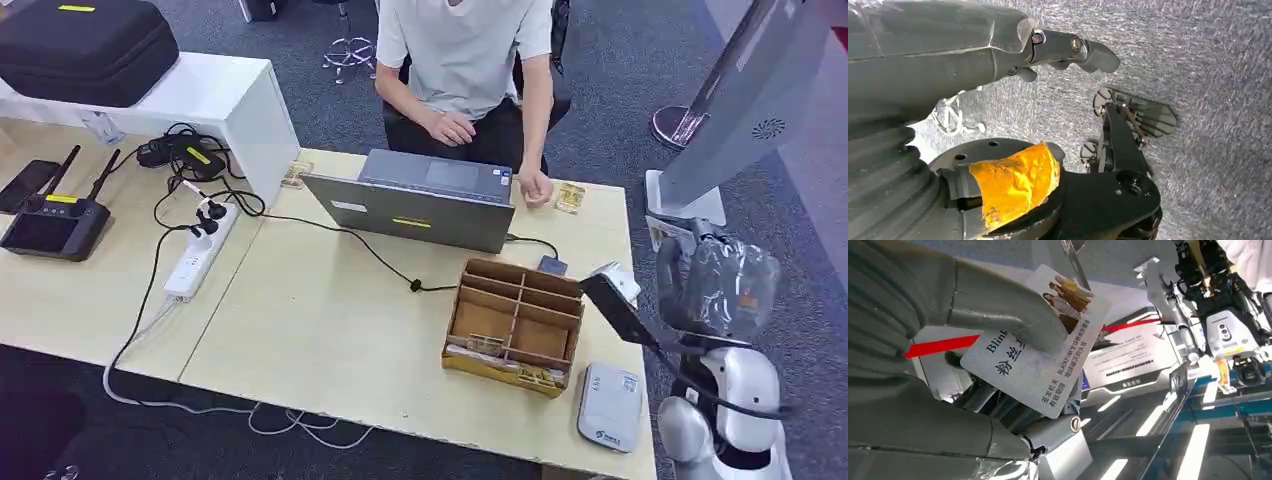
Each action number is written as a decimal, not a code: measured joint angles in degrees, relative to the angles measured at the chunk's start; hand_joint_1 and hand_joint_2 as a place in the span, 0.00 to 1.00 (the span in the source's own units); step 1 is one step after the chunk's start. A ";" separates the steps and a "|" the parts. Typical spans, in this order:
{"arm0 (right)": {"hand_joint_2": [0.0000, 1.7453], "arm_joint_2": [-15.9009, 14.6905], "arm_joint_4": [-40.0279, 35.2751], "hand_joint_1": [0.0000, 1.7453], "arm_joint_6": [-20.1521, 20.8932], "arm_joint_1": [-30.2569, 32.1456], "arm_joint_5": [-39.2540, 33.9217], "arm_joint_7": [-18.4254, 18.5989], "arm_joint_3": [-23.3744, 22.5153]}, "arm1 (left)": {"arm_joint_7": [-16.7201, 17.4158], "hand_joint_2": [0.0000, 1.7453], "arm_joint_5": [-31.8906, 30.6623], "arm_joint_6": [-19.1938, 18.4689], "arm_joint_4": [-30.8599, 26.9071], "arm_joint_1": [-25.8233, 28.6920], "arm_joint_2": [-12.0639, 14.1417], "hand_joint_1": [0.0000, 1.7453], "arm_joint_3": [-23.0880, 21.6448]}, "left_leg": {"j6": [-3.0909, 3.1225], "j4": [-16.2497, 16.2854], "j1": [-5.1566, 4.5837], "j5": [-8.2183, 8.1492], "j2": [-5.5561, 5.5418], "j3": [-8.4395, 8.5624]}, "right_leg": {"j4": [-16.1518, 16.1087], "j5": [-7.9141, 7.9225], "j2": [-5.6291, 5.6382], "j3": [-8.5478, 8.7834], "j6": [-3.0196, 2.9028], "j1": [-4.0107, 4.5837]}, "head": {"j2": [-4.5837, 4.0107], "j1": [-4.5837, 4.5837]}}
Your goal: Pass the card to the sensor for recognition and then transmit it.
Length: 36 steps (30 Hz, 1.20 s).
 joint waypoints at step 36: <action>1.00 8.28 14.86 1.00 -9.11 20.80 6.64 -3.06 -7.93 | -0.37 1.00 -2.67 -0.04 0.00 -0.49 -0.92 0.00 3.32 | -0.03 -0.03 0.02 -0.14 0.09 0.00 | 0.00 -0.10 0.06 0.02 -0.03 0.02 | 0.00 0.02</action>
